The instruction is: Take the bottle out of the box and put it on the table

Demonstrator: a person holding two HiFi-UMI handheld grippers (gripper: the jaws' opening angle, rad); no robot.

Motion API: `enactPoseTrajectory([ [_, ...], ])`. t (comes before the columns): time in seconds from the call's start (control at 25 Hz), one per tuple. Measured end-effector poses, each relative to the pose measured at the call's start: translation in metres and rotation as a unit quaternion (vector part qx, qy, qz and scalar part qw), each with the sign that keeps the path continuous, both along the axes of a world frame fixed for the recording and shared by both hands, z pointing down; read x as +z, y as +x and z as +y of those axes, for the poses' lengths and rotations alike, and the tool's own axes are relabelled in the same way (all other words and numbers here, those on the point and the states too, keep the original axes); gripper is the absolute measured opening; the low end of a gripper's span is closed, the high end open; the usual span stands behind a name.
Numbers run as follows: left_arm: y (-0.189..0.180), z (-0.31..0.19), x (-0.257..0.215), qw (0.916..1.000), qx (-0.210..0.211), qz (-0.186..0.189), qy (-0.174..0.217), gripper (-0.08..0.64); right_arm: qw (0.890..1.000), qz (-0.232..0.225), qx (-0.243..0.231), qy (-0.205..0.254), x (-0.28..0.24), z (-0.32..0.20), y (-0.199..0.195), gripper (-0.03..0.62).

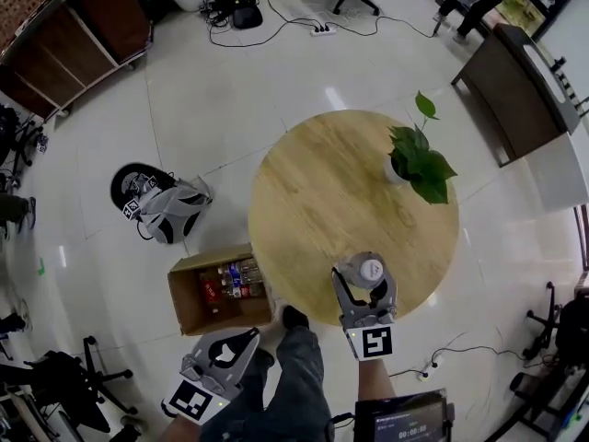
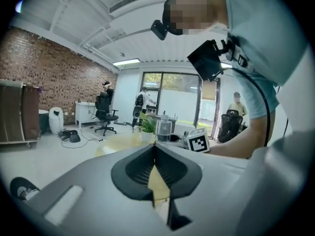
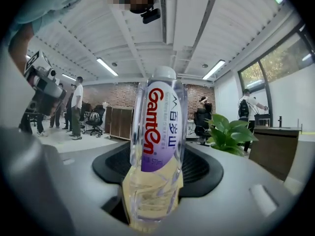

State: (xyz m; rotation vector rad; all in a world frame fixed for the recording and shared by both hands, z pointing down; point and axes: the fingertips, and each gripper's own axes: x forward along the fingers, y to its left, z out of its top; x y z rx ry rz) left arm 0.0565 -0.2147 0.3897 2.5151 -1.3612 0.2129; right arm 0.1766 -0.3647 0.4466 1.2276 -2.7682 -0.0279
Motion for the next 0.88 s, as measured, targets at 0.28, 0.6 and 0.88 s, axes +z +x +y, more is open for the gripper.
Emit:
enactPoseTrajectory([
  [0.28, 0.026, -0.025, 0.008, 0.9997, 0.012, -0.008, -0.019, 0.011, 1.000, -0.030, -0.002, 0.001, 0.019, 0.000, 0.008, 0.302],
  [0.6, 0.037, -0.034, -0.002, 0.9996, 0.018, -0.017, -0.010, 0.011, 1.000, -0.007, 0.004, 0.002, 0.028, 0.005, 0.011, 0.337],
  [0.88, 0.023, -0.012, -0.028, 0.9993, 0.030, -0.011, 0.018, 0.011, 0.997, 0.006, 0.069, 0.026, -0.022, 0.033, 0.033, 0.356],
])
